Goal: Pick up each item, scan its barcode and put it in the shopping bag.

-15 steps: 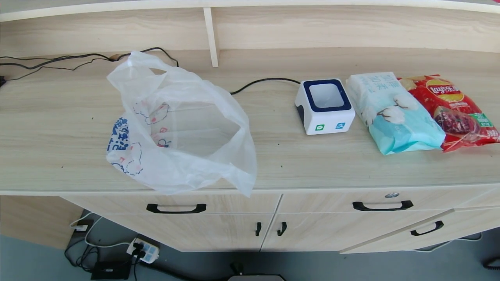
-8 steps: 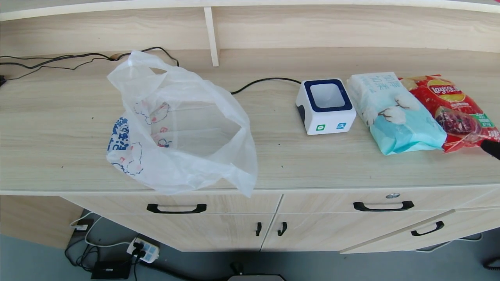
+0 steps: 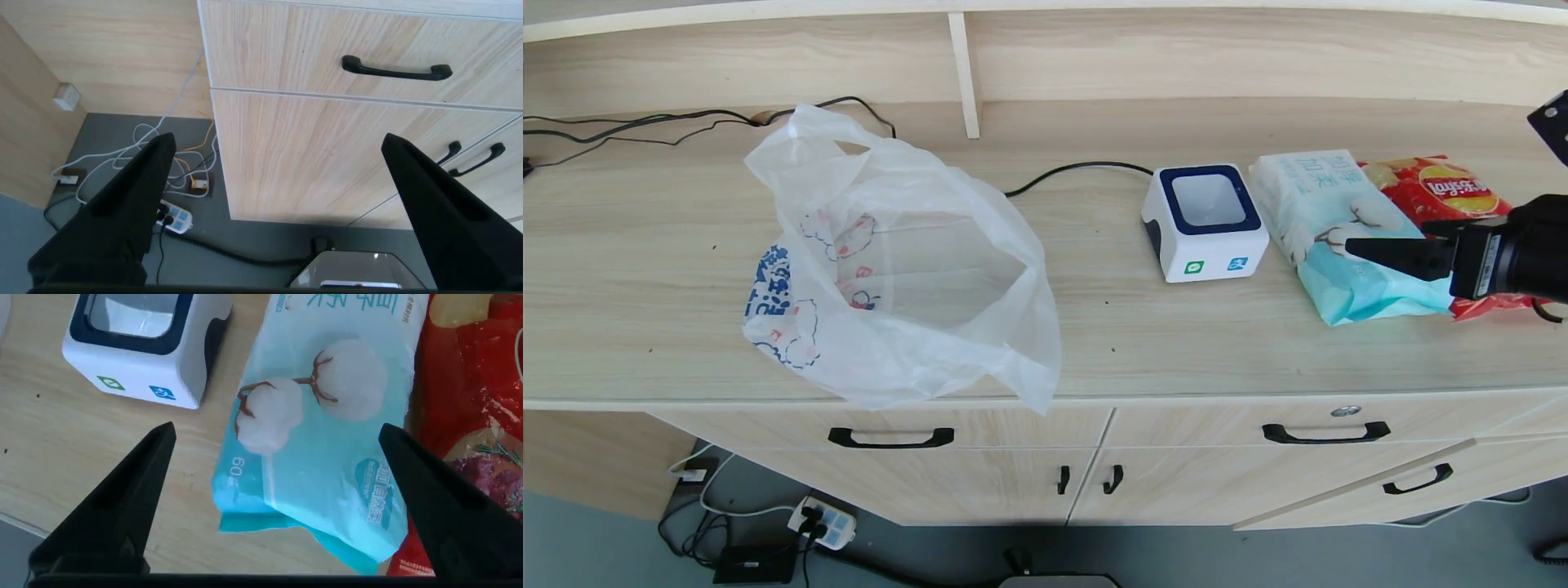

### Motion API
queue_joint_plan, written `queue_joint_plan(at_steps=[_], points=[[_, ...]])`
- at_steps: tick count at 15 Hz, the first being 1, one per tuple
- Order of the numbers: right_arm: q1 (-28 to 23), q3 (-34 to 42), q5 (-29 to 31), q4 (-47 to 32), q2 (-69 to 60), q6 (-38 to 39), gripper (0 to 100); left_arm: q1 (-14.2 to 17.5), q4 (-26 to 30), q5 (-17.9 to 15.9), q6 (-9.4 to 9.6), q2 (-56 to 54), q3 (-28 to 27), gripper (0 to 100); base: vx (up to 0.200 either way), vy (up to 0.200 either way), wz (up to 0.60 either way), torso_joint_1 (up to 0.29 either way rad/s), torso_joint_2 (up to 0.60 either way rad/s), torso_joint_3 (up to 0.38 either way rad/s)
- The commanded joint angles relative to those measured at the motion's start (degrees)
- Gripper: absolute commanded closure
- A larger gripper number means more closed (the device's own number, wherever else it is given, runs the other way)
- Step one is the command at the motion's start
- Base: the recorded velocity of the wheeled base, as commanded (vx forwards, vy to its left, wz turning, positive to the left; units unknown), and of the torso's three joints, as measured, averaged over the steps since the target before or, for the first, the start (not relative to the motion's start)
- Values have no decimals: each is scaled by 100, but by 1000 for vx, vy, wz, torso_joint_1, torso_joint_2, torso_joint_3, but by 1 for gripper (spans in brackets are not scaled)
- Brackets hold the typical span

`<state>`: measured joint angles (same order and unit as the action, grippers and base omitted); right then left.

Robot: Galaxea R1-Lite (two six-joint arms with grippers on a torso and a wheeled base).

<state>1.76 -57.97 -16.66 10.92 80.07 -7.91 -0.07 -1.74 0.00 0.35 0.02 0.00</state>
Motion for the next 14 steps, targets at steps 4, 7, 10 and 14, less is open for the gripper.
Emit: queue_joint_plan(at_steps=[4,7,10,14], points=[[-422,-479,-30,-2,624,-61,0,-1,-1,0,0,6,0,0,0,0,0,0,0,0],[-386,-751,-21,-2,861,-97,0,-1,-1,0,0,6,0,0,0,0,0,0,0,0],[-299,-725,-30,-2,932,-114,0,-1,-1,0,0,6,0,0,0,0,0,0,0,0],[-17,-804,172,42,993,-211,0,7,-1,0,0,6,0,0,0,0,0,0,0,0]])
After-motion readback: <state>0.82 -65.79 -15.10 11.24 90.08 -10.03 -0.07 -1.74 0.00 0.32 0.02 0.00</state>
